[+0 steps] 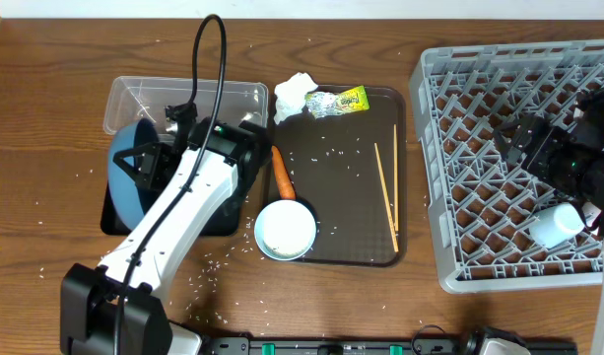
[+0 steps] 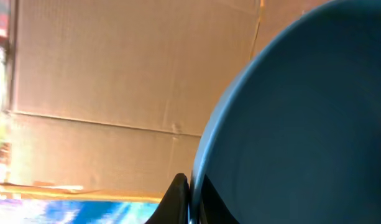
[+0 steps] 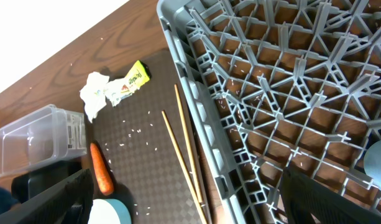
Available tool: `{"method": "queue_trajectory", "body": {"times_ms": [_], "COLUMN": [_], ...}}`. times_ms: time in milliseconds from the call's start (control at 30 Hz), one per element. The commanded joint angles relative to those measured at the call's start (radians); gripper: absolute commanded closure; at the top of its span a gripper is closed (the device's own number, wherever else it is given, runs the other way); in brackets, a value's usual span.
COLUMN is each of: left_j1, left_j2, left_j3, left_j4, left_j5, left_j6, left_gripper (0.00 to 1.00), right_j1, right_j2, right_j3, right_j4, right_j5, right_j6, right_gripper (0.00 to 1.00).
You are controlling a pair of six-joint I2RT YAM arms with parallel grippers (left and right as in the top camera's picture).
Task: Sort waste into correct bins and load items into the dishwasher rack
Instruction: 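Tip the blue plate over the black tray to dump the food, then bring the plate to center and grasp its rim with the right gripper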
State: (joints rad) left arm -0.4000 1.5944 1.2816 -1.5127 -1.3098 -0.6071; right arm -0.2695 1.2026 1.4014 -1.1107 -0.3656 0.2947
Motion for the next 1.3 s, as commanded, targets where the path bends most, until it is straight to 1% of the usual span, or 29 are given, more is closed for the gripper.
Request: {"method": "queue_trajectory", "body": {"times_ms": [0,133,267,333,433,500,633,700,800,867,900,1133,1200,1267], "left_j1": [0.002,0.002,0.002,0.001,-0.004,-0.006,-0.005,-0.005,-0.005,-0.008,-0.016,-0.084,-0.104,-0.127], "left_j2": [-0.006,-0.006,-0.006,-0.012,-0.039,-0.068,-0.156,-0.209,-0.292,-0.323,-0.332,-0.310,-0.307,-0.313], "left_j3": [0.009,0.009,0.009,0.014,0.052,0.097,0.232,0.293,0.311,0.306,0.306,0.306,0.306,0.307], "left_j4": [0.020,-0.034,-0.046,-0.046,-0.042,-0.038,0.006,0.101,0.307,0.399,0.427,0.457,0.476,0.497], "left_j5": [0.016,-0.049,-0.039,-0.016,0.072,0.150,0.406,0.631,1.048,1.233,1.281,1.277,1.277,1.277], "left_j6": [-0.030,-0.023,-0.031,-0.035,-0.045,-0.045,-0.019,0.059,0.241,0.293,0.298,0.303,0.303,0.303], "left_gripper": [0.94,0.94,0.94,0.94,0.94,0.94,0.94,0.94,0.94,0.94,0.94,0.94,0.94,0.94], "right_j1": [0.009,0.009,0.009,0.009,0.009,0.009,0.009,0.013,0.054,0.105,0.140,0.386,0.447,0.502], "right_j2": [0.002,0.002,0.002,0.002,0.002,0.002,0.002,0.002,0.002,0.002,0.002,0.002,0.002,0.003], "right_j3": [0.003,0.003,0.003,0.003,0.003,0.003,0.003,0.003,0.003,0.003,0.003,0.003,0.003,0.003], "right_j4": [-0.001,-0.005,-0.006,-0.007,-0.005,0.003,0.027,0.039,0.062,0.082,0.093,0.186,0.211,0.213], "right_j5": [0.003,0.003,0.003,0.001,-0.057,-0.117,-0.257,-0.358,-0.497,-0.550,-0.557,-0.534,-0.444,-0.280], "right_j6": [-0.019,-0.019,-0.020,-0.023,-0.075,-0.112,-0.157,-0.204,-0.250,-0.260,-0.260,-0.285,-0.267,-0.239], "right_gripper": [0.12,0.11,0.11,0.11,0.11,0.11,0.14,0.15,0.17,0.17,0.17,0.17,0.20,0.20]}}
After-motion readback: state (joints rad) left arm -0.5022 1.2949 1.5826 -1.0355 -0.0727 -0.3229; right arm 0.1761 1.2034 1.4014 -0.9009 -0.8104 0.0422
